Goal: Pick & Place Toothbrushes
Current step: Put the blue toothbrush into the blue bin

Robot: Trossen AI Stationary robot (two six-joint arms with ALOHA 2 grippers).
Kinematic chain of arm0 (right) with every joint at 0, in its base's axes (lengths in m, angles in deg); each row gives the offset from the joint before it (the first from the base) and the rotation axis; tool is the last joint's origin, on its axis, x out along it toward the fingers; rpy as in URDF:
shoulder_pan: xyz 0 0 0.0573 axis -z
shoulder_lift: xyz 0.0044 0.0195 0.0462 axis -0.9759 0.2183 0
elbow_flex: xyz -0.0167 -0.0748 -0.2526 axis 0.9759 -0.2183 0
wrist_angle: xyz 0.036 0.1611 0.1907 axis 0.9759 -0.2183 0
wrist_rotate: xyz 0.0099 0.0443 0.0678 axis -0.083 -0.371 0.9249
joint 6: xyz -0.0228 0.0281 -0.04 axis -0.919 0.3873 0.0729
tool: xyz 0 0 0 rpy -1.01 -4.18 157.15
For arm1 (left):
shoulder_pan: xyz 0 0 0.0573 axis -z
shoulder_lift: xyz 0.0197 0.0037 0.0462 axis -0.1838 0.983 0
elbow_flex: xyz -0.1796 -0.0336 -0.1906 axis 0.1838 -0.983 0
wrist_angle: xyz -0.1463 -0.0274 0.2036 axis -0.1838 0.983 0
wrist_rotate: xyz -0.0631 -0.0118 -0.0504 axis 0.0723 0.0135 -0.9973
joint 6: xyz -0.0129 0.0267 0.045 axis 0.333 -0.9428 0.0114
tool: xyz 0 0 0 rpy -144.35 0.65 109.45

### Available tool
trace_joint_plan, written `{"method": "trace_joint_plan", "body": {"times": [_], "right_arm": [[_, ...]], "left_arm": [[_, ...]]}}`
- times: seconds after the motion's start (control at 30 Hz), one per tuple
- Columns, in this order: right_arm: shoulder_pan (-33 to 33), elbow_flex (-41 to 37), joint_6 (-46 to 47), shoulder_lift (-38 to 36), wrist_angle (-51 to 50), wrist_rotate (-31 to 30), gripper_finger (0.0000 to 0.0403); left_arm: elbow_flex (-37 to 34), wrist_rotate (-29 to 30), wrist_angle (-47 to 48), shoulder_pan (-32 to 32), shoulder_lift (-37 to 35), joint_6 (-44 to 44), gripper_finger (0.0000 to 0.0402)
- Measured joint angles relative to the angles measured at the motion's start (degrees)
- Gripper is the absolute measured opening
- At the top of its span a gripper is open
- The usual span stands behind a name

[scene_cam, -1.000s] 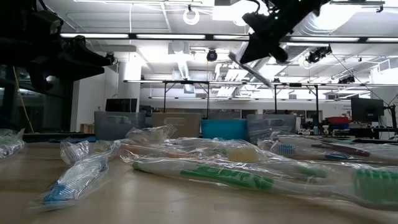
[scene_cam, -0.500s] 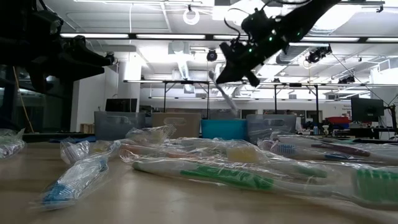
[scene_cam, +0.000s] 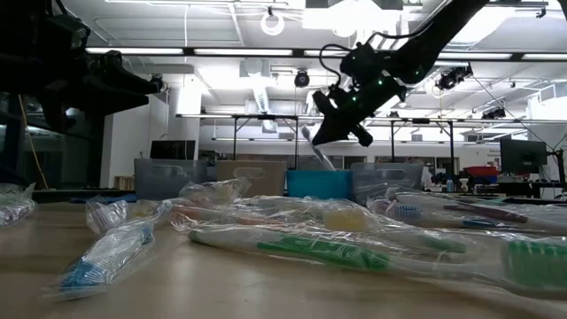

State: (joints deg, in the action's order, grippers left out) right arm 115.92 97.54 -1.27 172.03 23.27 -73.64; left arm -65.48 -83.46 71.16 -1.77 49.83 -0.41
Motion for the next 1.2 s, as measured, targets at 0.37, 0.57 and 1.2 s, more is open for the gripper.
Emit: {"method": "trace_joint_plan", "body": {"times": [0.37,0.57,1.2], "right_arm": [[0.6,0.0,-0.2,0.0,-2.5,2.3,0.0002],[0.6,0.0,-0.2,0.0,-4.0,2.4,0.0002],[0.6,0.0,0.0,0.0,-9.7,2.7,0.0002]], "left_arm": [[0.0,0.0,0.0,0.0,0.0,0.0,0.0193],[0.0,0.0,0.0,0.0,0.0,0.0,0.0193],[0.0,0.0,0.0,0.0,0.0,0.0,0.0193]]}}
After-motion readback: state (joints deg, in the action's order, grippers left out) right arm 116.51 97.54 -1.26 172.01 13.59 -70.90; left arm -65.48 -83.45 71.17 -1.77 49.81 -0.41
